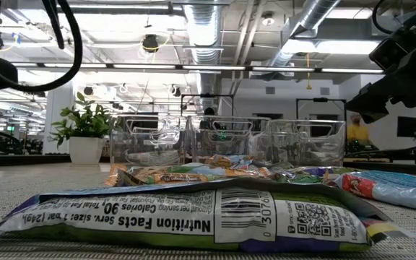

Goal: Pick and place Granola Bars by type
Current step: Put the red granola bar into the left transparent bin

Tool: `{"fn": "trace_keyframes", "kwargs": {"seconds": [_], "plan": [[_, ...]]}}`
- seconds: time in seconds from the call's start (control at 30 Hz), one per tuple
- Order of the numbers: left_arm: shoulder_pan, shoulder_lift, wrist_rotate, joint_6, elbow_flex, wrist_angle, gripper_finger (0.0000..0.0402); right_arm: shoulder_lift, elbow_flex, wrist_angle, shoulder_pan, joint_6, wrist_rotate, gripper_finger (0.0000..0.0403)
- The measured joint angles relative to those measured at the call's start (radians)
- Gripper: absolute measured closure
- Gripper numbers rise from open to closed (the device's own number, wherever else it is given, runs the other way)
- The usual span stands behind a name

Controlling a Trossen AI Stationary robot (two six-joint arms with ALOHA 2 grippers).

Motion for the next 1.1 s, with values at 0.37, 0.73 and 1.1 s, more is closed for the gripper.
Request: {"fn": "trace_keyframes", "kwargs": {"seconds": [0.37,0.73,1.1], "plan": [[0.000,0.000,-0.074,0.005,0.000,-0.010,0.0141,0.000,0.000,0.000,0.000,0.000,0.000,0.0177],[0.001,0.058,-0.023,0.033,0.000,0.033,0.0140,0.000,0.000,0.000,0.000,0.000,0.000,0.0177],[0.008,0.106,-0.010,0.052,0.004,0.072,0.0141,0.000,0.000,0.000,0.000,0.000,0.000,0.0177]]}}
